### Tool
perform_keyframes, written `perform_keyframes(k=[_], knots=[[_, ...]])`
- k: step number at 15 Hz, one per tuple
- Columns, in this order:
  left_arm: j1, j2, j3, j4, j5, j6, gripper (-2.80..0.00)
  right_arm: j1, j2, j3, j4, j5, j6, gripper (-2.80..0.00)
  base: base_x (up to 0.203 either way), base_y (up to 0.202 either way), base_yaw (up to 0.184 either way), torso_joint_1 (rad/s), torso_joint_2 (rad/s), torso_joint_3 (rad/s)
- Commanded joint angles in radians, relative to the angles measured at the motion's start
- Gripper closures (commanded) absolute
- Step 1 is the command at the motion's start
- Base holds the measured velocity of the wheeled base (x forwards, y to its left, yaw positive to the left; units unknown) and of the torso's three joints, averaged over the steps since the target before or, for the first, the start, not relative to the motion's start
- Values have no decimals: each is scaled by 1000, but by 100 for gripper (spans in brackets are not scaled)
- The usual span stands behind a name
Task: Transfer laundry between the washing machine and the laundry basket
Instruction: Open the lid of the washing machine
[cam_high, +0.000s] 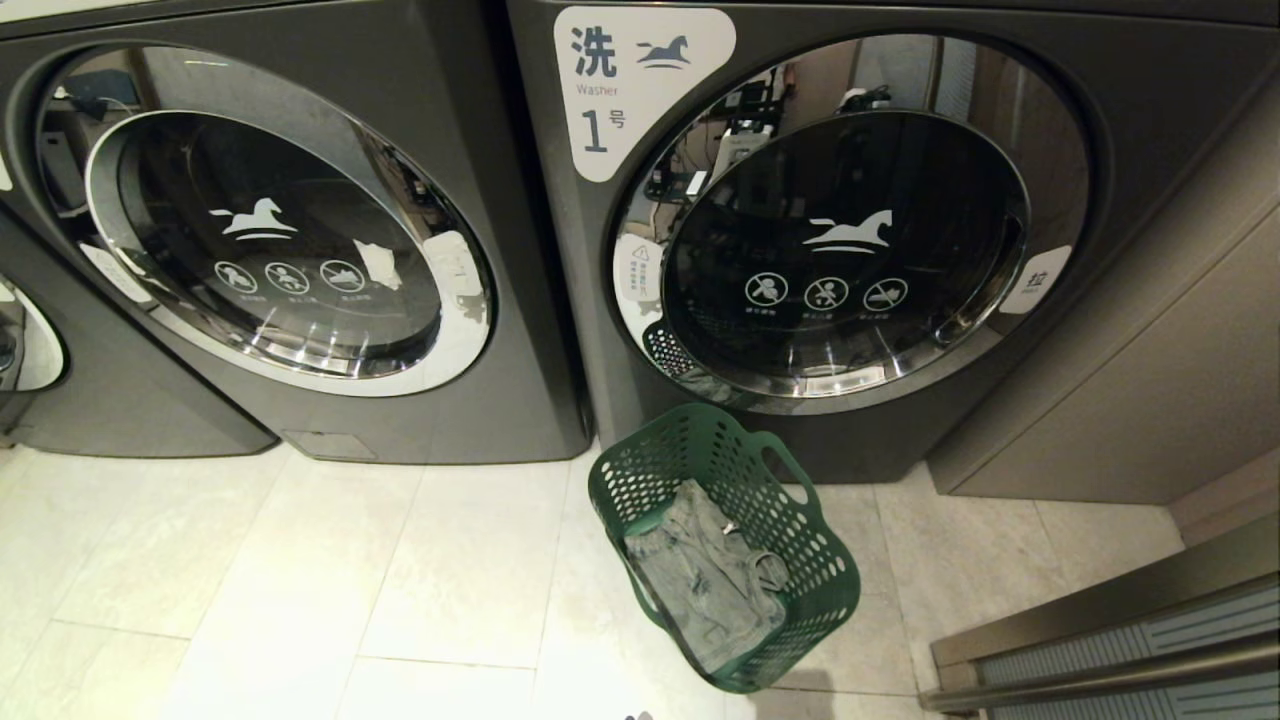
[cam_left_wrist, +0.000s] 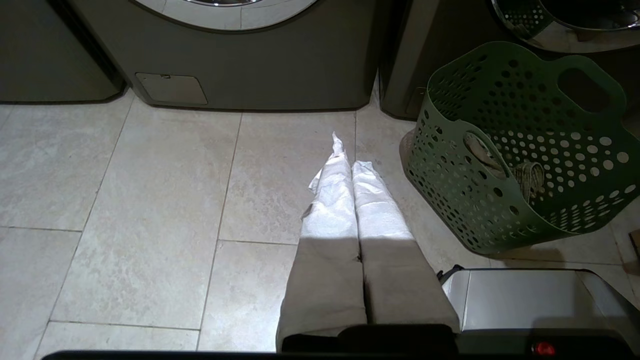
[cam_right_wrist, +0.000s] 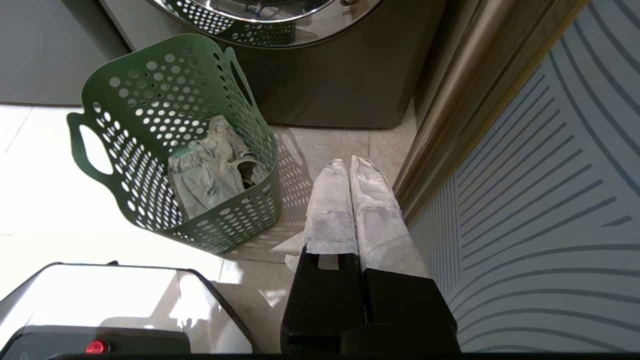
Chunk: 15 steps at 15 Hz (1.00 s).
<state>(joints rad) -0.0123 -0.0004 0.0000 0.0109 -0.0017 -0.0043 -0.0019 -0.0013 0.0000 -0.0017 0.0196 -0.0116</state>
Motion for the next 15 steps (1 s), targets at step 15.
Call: perform_keyframes(k=[15], knots=[[0, -1, 2, 0, 0, 0, 0, -1, 0, 0, 0, 0, -1, 0, 75, 0, -1, 1, 1, 1]])
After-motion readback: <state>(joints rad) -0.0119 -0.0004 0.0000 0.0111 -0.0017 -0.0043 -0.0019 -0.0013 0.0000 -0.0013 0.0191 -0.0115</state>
